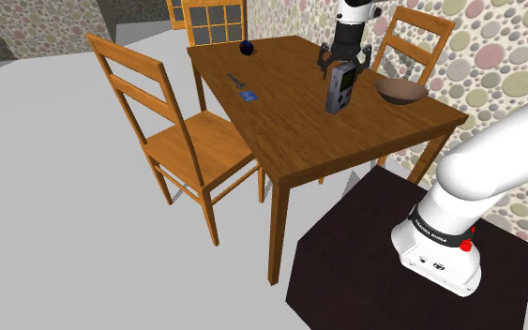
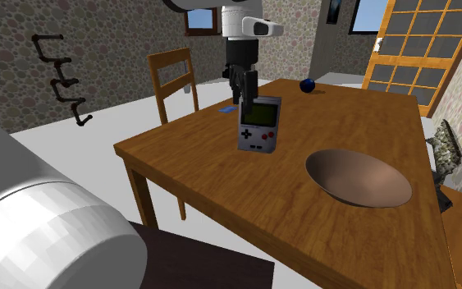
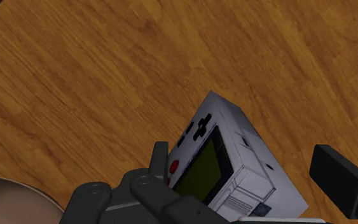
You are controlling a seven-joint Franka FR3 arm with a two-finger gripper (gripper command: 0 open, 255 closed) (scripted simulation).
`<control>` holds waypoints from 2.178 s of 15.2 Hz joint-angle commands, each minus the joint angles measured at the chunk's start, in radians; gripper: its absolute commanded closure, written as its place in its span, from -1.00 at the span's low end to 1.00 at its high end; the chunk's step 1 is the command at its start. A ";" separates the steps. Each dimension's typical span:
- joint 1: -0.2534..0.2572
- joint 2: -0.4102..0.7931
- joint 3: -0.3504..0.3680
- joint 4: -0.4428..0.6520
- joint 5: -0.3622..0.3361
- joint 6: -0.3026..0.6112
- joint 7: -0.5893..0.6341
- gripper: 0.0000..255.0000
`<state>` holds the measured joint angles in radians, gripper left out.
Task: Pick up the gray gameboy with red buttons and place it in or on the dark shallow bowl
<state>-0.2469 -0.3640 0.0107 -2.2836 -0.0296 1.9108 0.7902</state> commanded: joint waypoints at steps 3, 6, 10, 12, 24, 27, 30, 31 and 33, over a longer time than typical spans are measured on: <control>0.000 0.002 0.000 -0.005 0.000 0.008 0.000 -1.00; 0.000 0.002 0.000 -0.005 0.000 0.007 0.000 -1.00; 0.000 0.002 0.000 -0.005 0.000 0.007 0.000 1.00; 0.000 0.002 0.000 -0.005 0.000 0.007 0.000 1.00; 0.000 -0.010 0.000 0.092 0.001 -0.102 -0.003 1.00; 0.000 -0.010 0.000 0.132 0.001 -0.142 -0.004 1.00; 0.000 -0.009 0.000 0.174 0.001 -0.182 -0.005 1.00; 0.000 -0.008 0.000 0.188 0.002 -0.196 -0.006 1.00; 0.000 -0.006 0.000 0.217 0.002 -0.222 -0.007 1.00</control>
<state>-0.2463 -0.3685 0.0126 -2.0823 -0.0274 1.7050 0.7867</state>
